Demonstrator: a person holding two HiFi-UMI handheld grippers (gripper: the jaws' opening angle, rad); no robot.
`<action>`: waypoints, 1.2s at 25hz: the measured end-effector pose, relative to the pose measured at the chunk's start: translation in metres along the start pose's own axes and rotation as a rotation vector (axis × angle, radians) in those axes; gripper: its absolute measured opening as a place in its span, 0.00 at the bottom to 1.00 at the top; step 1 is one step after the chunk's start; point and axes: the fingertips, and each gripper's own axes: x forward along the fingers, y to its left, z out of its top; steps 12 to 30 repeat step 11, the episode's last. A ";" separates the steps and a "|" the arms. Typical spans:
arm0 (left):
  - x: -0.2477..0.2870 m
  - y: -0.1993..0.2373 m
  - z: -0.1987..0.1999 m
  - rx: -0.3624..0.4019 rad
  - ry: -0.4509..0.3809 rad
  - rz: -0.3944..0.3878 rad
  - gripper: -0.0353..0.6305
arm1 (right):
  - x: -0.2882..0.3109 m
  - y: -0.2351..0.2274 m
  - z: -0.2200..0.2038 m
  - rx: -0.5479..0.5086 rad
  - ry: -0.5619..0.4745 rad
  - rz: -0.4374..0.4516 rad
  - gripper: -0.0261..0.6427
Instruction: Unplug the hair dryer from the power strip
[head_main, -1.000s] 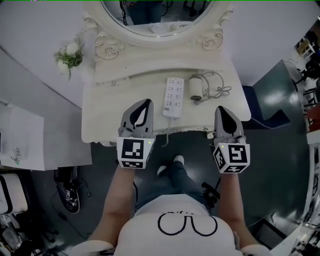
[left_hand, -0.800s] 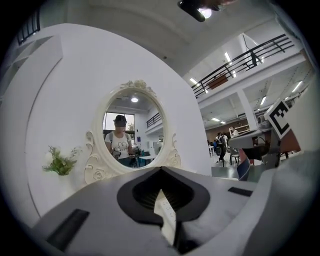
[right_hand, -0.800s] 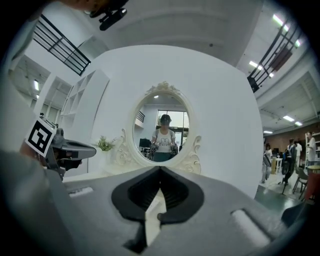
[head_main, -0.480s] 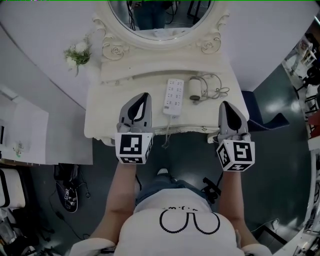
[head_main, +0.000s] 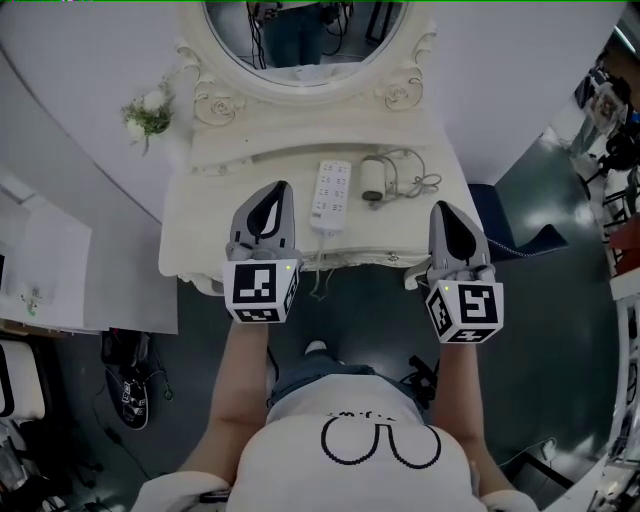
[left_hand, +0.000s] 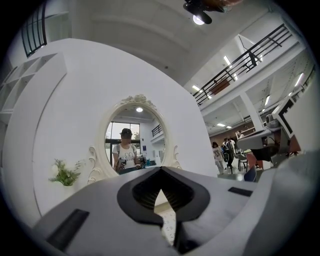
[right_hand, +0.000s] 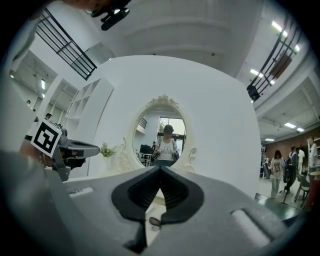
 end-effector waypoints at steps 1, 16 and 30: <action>0.001 -0.001 0.003 0.000 -0.004 -0.002 0.05 | -0.001 0.000 0.002 -0.001 -0.001 0.001 0.04; 0.004 -0.014 0.012 0.032 -0.020 -0.022 0.05 | -0.006 -0.008 0.001 0.006 -0.013 -0.013 0.04; 0.004 -0.014 0.012 0.032 -0.020 -0.022 0.05 | -0.006 -0.008 0.001 0.006 -0.013 -0.013 0.04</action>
